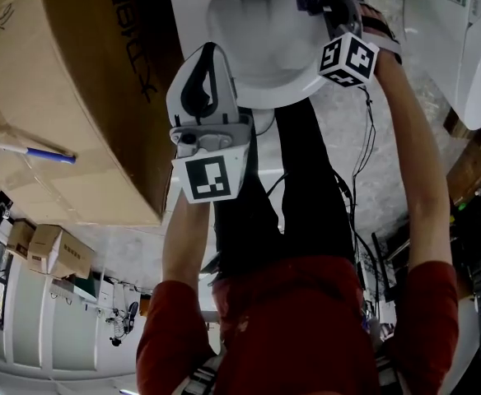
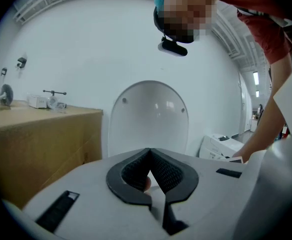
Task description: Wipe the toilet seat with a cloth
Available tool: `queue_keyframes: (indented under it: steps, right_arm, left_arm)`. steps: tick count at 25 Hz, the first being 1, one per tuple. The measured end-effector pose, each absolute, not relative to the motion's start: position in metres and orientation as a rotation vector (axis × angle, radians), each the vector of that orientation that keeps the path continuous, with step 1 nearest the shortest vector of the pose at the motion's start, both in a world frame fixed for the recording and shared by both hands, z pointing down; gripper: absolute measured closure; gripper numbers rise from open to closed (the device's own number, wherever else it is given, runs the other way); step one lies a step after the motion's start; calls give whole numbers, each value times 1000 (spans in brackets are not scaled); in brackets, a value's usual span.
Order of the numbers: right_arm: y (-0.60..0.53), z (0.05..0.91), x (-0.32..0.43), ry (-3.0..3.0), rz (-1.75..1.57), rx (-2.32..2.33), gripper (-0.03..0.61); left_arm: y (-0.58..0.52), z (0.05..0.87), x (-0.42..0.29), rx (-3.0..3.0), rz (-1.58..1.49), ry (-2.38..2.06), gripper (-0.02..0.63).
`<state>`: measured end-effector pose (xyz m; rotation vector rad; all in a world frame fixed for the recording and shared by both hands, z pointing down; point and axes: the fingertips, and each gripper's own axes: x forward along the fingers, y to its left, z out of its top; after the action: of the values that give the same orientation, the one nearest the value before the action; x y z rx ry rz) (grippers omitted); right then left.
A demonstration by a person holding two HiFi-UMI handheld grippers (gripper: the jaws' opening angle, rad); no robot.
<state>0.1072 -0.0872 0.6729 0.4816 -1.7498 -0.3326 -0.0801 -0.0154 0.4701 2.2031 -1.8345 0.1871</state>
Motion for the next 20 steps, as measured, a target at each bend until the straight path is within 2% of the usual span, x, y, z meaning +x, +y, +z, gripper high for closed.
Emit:
queue_keyframes:
  steps: [20]
  right_arm:
    - [63,684,116,-1732,-44,490,495]
  left_arm:
    - [15,466,-89,2253,220,-1832,601]
